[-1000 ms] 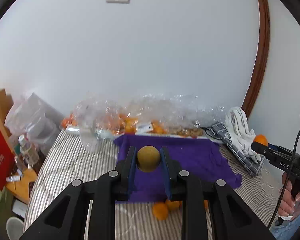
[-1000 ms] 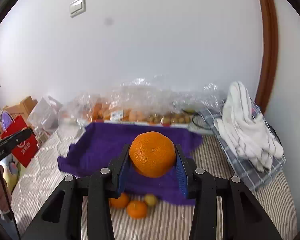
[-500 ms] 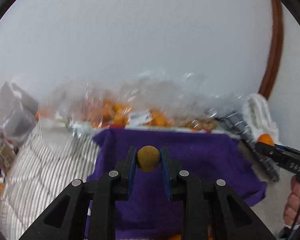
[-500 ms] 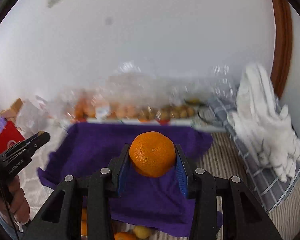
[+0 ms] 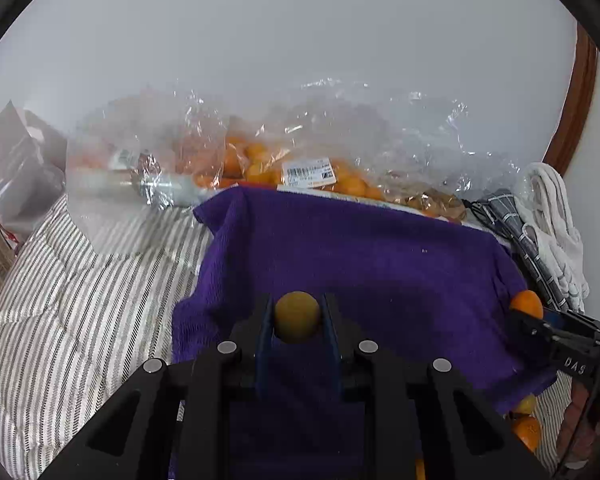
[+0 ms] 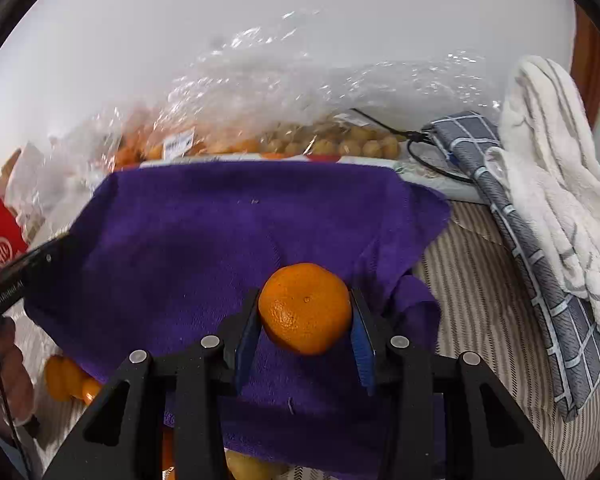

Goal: Organize fruits
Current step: 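Carry the orange onto the purple towel and open the right tool while the left tool carries the yellow fruit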

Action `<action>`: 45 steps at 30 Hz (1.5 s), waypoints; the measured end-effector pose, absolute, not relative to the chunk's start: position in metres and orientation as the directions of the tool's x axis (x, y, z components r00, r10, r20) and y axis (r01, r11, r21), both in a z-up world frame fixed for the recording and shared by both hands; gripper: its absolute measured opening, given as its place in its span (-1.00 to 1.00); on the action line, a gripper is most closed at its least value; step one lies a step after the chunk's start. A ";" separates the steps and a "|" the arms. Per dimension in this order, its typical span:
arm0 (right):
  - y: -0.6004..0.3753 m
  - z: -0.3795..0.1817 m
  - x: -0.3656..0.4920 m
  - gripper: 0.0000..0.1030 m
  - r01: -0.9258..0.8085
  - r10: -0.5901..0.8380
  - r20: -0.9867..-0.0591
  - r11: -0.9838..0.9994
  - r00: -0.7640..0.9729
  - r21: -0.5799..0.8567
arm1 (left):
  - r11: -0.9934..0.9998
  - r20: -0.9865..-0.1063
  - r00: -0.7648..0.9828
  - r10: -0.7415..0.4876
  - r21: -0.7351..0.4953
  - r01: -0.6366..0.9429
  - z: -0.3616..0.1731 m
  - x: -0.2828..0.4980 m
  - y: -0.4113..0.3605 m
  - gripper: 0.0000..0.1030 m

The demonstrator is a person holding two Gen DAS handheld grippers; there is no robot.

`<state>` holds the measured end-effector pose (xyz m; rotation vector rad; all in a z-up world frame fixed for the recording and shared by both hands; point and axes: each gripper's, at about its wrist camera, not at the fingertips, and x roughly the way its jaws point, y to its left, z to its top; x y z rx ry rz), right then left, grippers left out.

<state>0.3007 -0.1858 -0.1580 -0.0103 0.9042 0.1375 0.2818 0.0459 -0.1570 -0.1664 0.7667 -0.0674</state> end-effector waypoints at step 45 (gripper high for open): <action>-0.185 -0.143 0.283 0.43 -0.112 0.113 -0.762 0.992 0.638 0.053 | 0.993 -0.714 0.696 -0.078 -0.120 -0.012 -0.164 0.279 0.034 -0.05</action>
